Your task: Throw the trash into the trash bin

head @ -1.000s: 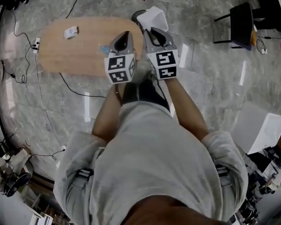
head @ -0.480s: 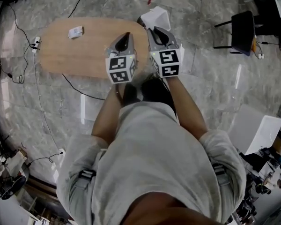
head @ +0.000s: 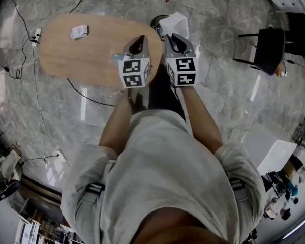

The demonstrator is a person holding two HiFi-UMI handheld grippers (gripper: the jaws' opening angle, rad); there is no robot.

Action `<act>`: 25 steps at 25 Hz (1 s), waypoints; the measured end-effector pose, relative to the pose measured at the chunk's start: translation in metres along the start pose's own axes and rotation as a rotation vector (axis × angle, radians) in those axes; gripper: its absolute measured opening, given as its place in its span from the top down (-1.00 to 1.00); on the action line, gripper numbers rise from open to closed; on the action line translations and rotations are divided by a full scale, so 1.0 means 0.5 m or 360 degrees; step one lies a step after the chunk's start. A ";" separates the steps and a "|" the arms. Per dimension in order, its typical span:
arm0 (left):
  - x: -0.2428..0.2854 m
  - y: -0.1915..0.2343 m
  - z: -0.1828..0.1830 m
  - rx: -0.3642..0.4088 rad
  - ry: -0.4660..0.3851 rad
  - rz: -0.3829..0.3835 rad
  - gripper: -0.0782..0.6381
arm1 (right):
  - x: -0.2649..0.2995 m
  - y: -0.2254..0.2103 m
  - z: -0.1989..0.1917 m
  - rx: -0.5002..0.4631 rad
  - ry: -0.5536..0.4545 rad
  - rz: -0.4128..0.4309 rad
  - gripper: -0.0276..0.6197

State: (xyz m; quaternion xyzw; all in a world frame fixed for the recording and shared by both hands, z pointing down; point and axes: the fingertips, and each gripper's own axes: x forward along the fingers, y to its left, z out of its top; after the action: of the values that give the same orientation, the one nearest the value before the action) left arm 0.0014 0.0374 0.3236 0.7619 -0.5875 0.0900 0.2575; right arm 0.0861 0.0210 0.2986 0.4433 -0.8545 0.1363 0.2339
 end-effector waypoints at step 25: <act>0.587 0.114 -0.321 -0.0035 0.0471 0.0118 0.73 | 0.527 -0.258 -0.333 0.0279 0.0314 0.0286 0.75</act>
State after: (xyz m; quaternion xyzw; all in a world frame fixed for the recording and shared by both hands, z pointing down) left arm 0.0604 -0.1420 0.6054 0.7152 -0.5719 0.2041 0.3461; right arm 0.1072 -0.1621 0.5812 0.3684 -0.8484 0.2737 0.2640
